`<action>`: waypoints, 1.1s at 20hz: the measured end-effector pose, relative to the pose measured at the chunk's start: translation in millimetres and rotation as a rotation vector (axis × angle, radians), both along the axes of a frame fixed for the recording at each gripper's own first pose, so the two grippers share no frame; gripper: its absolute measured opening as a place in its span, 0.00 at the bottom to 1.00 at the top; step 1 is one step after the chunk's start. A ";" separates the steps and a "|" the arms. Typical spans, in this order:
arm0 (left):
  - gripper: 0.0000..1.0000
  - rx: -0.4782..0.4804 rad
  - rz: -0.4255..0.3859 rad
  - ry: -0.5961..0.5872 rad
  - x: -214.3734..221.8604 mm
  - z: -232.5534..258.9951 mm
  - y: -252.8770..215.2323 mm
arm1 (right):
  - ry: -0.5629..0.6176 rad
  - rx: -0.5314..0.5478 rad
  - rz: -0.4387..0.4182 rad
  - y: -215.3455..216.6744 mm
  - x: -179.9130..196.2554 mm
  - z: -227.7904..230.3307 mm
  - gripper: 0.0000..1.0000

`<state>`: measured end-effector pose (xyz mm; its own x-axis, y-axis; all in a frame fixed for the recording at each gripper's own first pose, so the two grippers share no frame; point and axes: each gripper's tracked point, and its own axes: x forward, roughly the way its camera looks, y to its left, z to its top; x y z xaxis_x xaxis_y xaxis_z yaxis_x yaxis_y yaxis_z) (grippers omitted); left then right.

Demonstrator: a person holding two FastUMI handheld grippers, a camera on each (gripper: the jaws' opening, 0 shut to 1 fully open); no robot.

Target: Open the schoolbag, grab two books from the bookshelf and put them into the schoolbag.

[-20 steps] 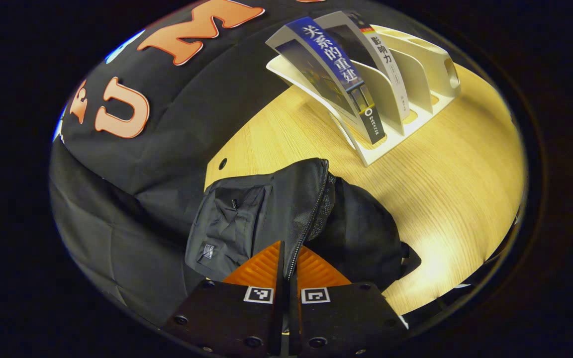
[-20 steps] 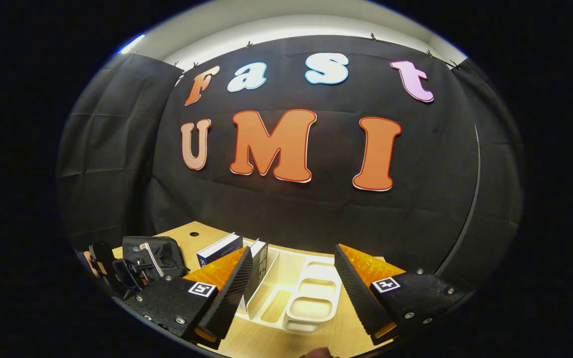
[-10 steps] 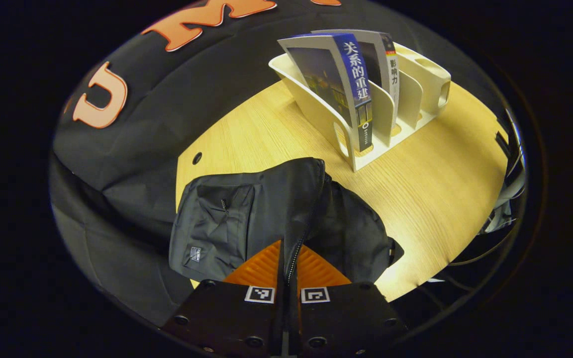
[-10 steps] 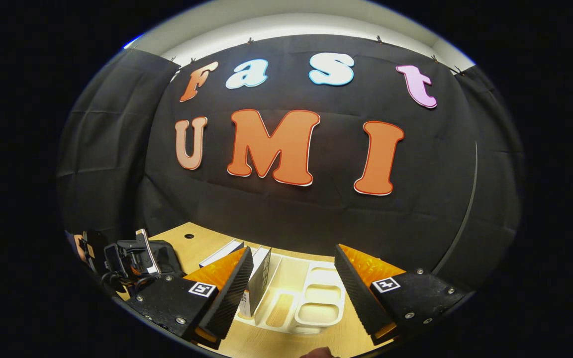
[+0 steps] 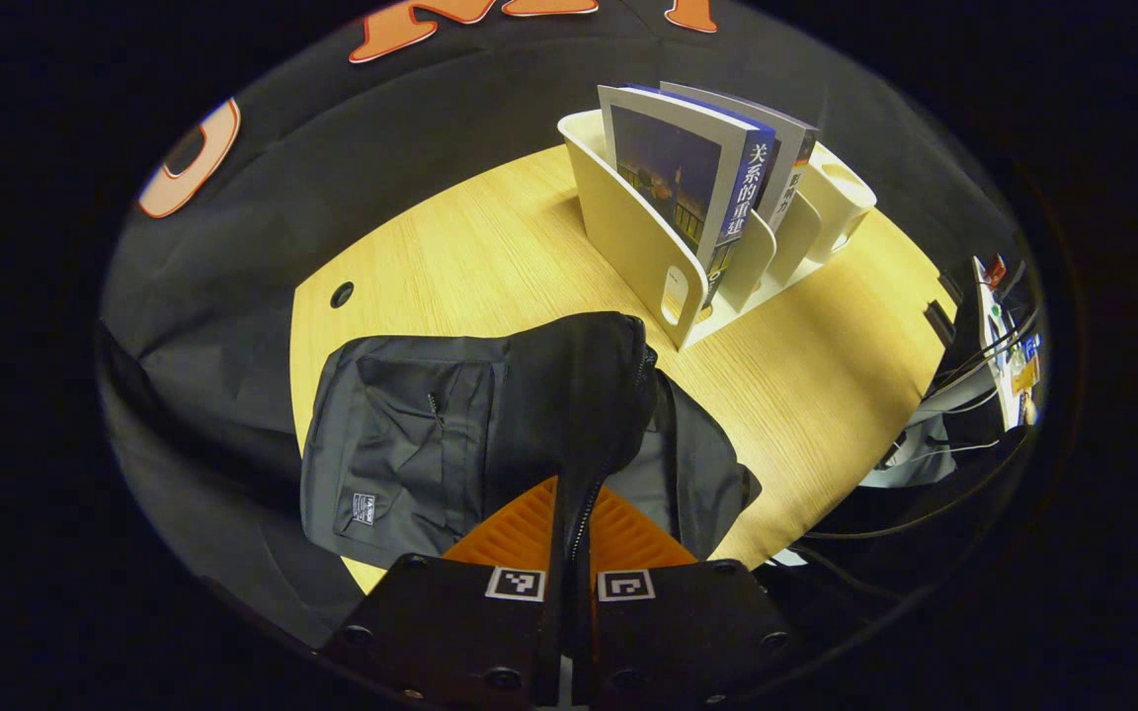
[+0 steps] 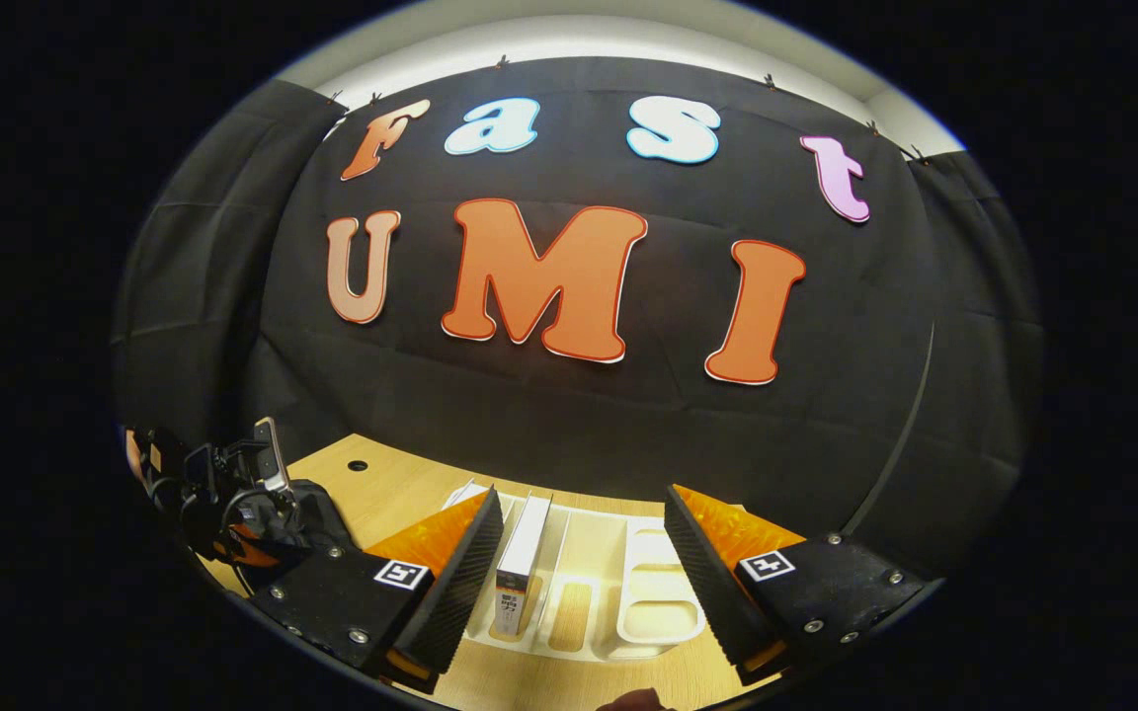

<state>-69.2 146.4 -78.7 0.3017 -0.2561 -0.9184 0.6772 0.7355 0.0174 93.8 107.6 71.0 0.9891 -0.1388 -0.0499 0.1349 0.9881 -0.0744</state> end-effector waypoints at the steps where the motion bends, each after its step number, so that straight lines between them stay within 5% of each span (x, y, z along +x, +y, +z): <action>1: 0.05 -0.008 -0.002 0.016 1.4 1.0 0.2 | 0.001 0.002 -0.003 2.5 1.1 1.0 0.98; 15: 0.05 -0.093 -0.042 0.104 29.5 43.4 20.9 | 0.063 0.097 -0.039 21.8 11.6 -14.0 0.98; 22: 0.05 -0.097 -0.093 0.115 42.1 57.7 33.5 | 0.232 0.125 0.068 62.8 41.8 -42.0 0.98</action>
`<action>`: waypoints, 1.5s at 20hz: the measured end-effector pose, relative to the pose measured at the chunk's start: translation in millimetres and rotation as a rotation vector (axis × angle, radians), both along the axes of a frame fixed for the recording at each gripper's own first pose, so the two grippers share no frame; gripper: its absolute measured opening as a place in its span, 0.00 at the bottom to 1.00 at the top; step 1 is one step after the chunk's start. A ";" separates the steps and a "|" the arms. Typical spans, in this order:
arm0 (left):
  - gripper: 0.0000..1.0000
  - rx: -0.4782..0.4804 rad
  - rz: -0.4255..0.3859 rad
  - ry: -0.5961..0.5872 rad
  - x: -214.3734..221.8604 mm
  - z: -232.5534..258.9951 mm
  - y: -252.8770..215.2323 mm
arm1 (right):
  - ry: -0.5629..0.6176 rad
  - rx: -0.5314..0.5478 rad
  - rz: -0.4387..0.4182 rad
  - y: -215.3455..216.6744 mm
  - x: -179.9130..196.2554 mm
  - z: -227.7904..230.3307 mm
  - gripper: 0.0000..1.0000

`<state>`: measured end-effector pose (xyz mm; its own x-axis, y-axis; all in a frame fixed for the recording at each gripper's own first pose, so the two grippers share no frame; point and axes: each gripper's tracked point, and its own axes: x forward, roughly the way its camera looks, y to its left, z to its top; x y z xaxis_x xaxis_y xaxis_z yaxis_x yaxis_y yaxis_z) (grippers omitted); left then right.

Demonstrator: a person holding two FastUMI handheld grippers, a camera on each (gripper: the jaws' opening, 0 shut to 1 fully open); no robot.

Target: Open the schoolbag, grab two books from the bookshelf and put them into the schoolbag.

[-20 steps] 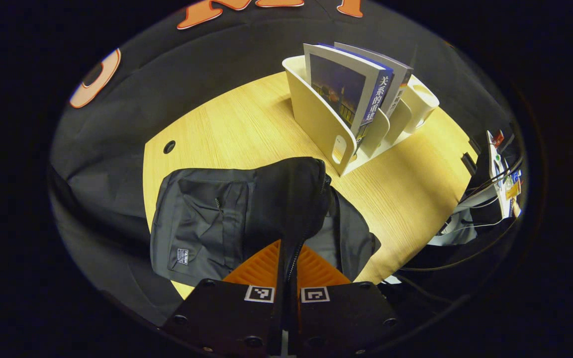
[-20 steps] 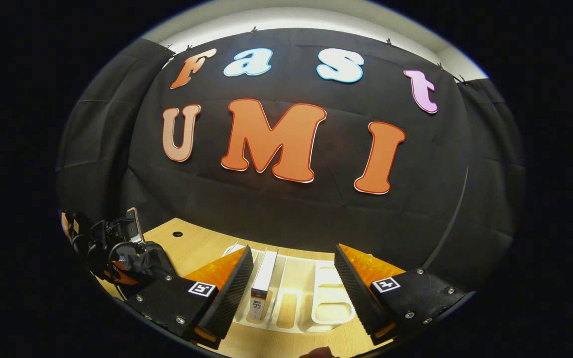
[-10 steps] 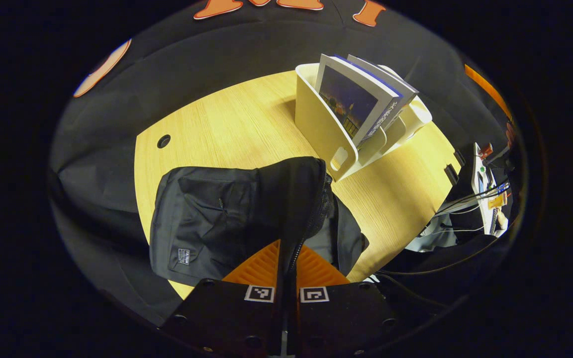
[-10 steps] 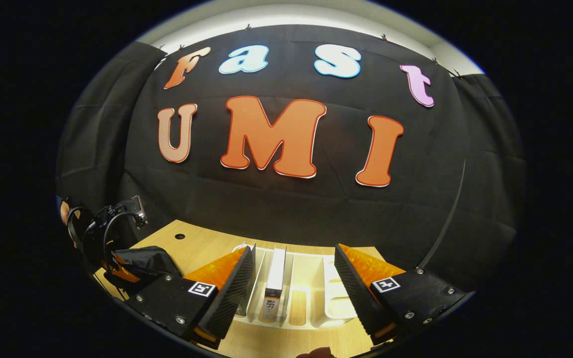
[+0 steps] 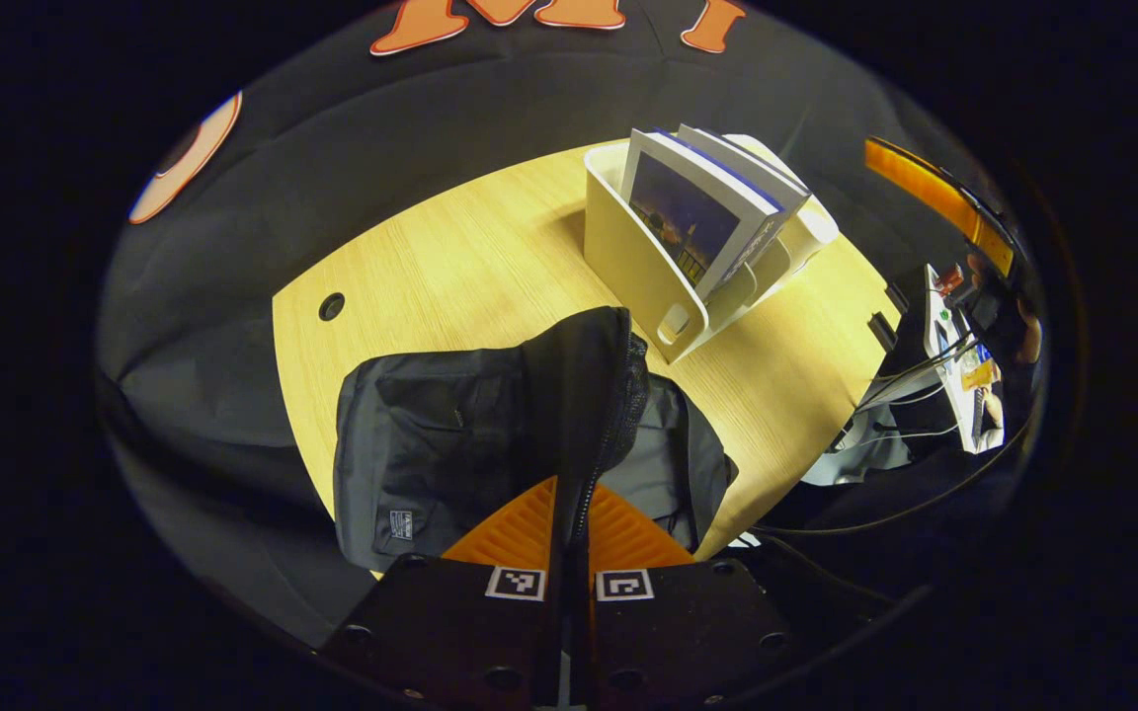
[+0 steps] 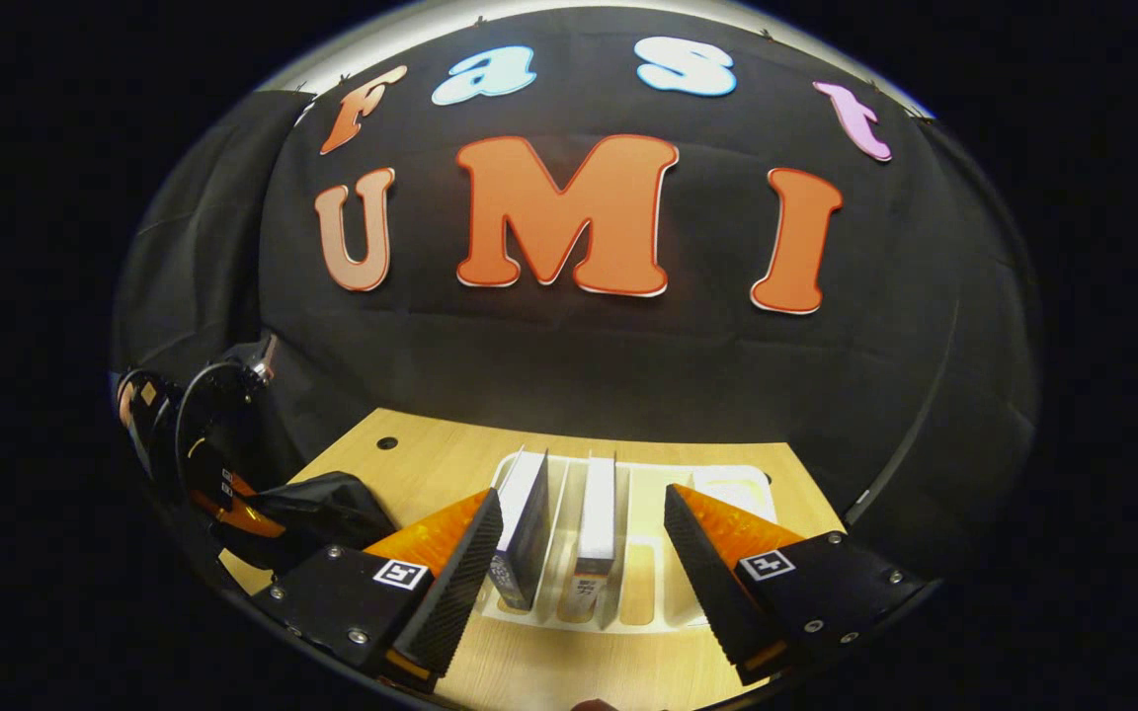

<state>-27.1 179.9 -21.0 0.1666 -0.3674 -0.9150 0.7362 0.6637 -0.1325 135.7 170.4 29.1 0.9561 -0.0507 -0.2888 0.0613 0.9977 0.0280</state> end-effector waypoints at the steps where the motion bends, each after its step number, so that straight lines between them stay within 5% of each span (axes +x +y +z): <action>1: 0.05 -0.002 -0.010 0.000 1.8 1.6 1.7 | 0.017 -0.003 0.011 4.6 6.0 -1.5 0.98; 18: 0.05 -0.012 -0.121 -0.009 20.0 2.6 22.2 | 0.442 -0.002 0.147 62.8 94.7 -39.7 0.99; 19: 0.05 -0.012 -0.122 -0.007 18.7 1.8 22.8 | 0.462 -0.002 0.145 61.9 98.8 -42.7 0.88; 20: 0.05 -0.012 -0.125 -0.004 19.5 0.7 22.6 | 0.495 0.000 0.148 60.9 100.6 -48.6 0.99; 21: 0.05 -0.011 -0.129 -0.005 20.9 0.4 22.5 | 0.522 0.009 0.151 61.1 104.6 -52.0 0.98; 30: 0.05 0.007 -0.149 -0.003 25.9 -4.4 20.7 | 0.754 0.045 0.105 56.0 111.4 -95.2 0.83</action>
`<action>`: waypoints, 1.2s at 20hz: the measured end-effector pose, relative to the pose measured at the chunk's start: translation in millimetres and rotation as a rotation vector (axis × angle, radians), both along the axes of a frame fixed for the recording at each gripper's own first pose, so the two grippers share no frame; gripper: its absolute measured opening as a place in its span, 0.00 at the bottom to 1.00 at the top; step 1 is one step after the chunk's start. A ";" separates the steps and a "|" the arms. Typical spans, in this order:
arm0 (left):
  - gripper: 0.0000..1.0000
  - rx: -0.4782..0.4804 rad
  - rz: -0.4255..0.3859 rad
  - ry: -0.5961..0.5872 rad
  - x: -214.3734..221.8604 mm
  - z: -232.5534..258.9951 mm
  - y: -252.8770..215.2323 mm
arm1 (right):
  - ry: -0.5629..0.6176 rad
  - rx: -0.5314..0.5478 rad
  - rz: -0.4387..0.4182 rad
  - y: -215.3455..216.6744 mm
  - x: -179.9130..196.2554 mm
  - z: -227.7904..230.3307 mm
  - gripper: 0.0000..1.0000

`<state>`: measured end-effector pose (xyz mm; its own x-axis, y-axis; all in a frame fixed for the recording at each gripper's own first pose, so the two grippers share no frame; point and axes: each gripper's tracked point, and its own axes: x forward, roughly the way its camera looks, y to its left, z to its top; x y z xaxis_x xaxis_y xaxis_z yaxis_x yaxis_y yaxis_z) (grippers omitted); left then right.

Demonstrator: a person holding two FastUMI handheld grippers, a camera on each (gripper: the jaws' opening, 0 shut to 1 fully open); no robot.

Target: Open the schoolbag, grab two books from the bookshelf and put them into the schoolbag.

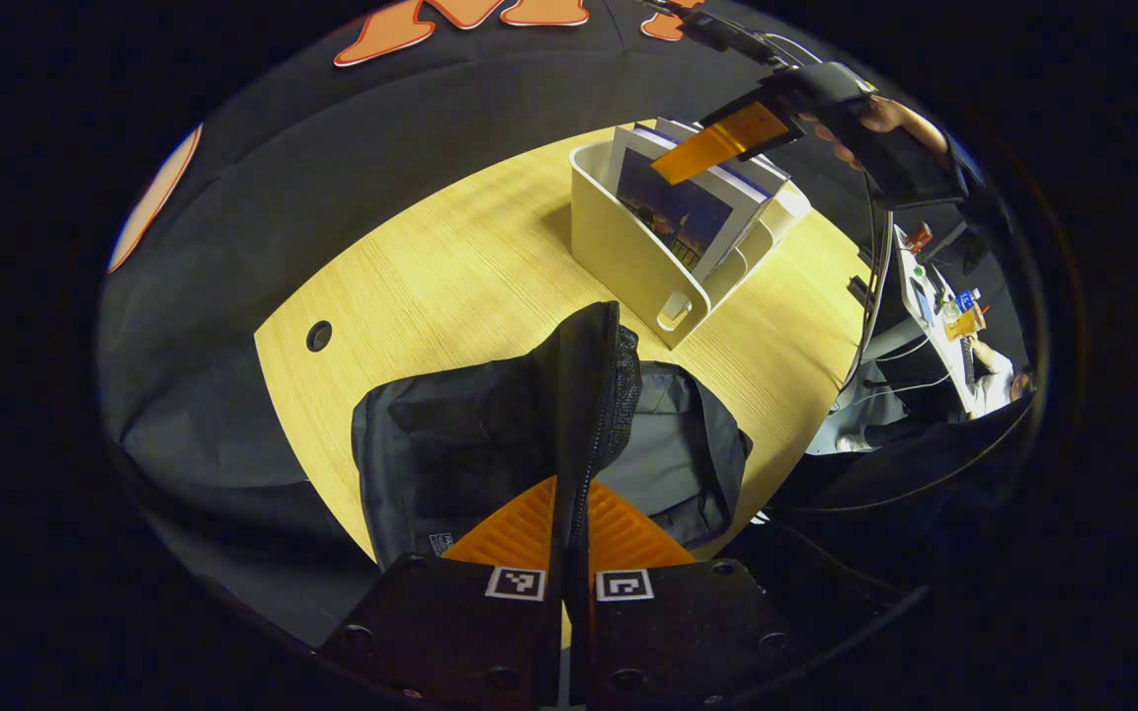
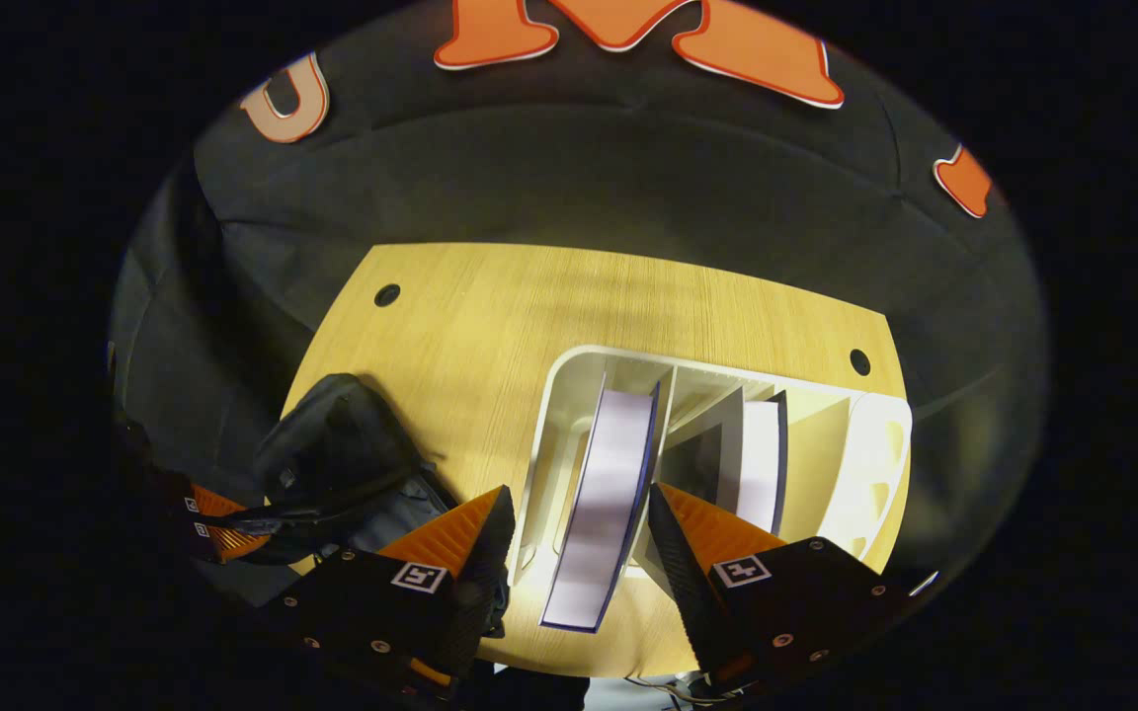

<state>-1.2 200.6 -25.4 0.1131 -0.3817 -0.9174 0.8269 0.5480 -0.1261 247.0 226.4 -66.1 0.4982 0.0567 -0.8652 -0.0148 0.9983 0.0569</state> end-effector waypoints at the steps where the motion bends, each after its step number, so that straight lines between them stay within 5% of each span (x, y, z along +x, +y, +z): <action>1: 0.05 0.005 -0.007 -0.002 -0.6 -1.7 -0.2 | 0.023 -0.011 0.005 -1.5 0.1 -5.1 0.81; 7: 0.05 0.021 -0.028 0.000 -1.3 -4.2 -3.9 | 0.139 0.017 -0.046 2.8 6.4 -26.0 0.70; 9: 0.05 0.022 -0.026 0.002 -1.0 -4.7 -5.0 | 0.168 0.017 -0.059 2.0 7.0 -34.3 0.53; 11: 0.05 0.023 -0.026 0.003 -1.9 -4.7 -5.5 | 0.190 0.024 -0.081 2.2 5.8 -39.8 0.46; 12: 0.05 0.024 -0.025 0.005 -2.3 -4.9 -5.7 | 0.195 0.035 -0.097 3.2 5.7 -39.9 0.50; 15: 0.05 0.025 -0.025 0.008 -2.1 -5.1 -4.9 | 0.200 0.044 -0.126 0.2 2.4 -40.1 0.39; 16: 0.05 0.024 -0.025 0.010 -1.9 -5.7 -4.7 | 0.199 0.052 -0.129 1.2 -1.3 -40.2 0.45; 20: 0.05 0.031 -0.042 0.014 -2.6 -10.7 -6.9 | 0.186 0.076 -0.124 2.8 -20.4 -34.5 0.31; 21: 0.05 0.033 -0.047 0.014 -4.3 -13.6 -8.4 | 0.177 0.082 -0.124 2.4 -25.3 -31.7 0.37; 24: 0.05 0.045 -0.070 0.012 -5.8 -15.5 -12.1 | 0.158 0.084 -0.110 1.6 -48.2 -27.6 0.37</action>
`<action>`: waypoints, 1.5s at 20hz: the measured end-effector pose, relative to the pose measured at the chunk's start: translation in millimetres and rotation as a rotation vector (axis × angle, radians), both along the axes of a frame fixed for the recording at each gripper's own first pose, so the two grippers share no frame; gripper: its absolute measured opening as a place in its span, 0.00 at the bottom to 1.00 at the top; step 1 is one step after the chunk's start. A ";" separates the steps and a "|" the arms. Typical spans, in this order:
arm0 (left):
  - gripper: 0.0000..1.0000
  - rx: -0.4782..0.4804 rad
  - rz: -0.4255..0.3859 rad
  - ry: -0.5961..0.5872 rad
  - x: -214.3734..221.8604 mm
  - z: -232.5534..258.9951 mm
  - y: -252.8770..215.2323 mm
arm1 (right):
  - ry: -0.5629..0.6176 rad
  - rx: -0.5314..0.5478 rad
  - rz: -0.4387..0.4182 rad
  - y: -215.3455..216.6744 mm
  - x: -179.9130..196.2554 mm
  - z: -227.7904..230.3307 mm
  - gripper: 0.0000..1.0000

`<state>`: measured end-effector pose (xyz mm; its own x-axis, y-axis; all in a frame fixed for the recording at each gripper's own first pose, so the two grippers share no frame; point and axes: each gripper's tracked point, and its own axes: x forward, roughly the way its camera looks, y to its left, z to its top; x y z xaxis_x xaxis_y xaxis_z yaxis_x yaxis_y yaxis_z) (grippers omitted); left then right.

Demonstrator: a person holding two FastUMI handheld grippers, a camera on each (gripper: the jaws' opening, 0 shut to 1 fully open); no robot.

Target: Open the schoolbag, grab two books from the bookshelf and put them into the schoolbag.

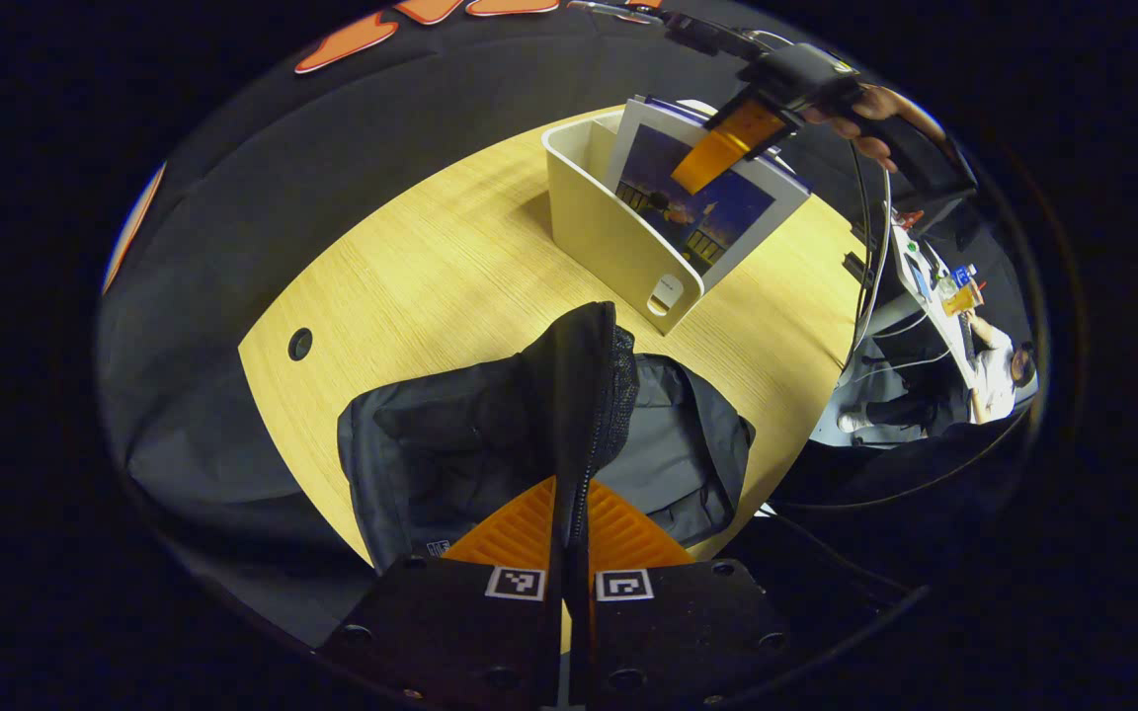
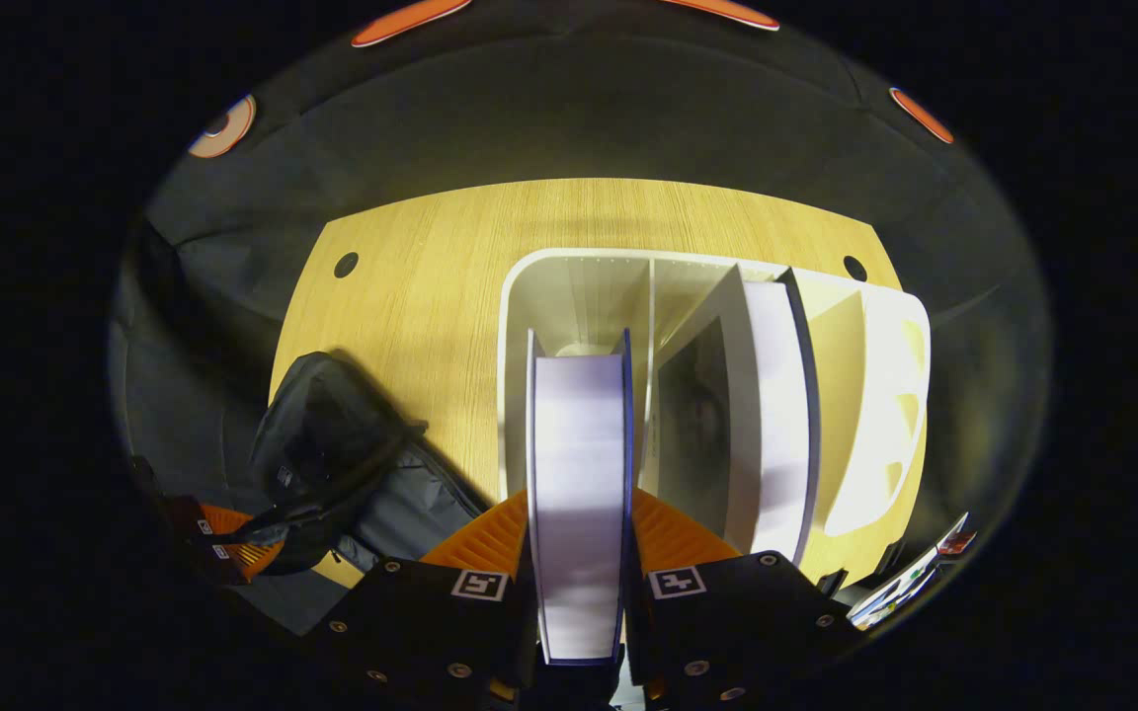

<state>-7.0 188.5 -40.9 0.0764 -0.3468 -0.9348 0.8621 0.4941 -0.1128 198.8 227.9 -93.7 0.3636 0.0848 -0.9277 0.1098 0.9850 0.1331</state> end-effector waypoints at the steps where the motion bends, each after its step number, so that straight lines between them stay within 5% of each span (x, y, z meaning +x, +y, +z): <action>1: 0.05 0.003 -0.009 -0.002 -0.6 0.6 -0.5 | -0.006 -0.004 0.003 -1.3 -7.7 1.5 0.37; 15: 0.05 0.005 -0.015 -0.021 -9.2 2.9 3.0 | -0.155 0.114 -0.055 -14.9 -115.8 30.1 0.36; 30: 0.05 -0.033 0.017 0.008 -23.7 6.8 -14.7 | -0.285 0.524 -0.302 -0.7 -193.6 6.7 0.35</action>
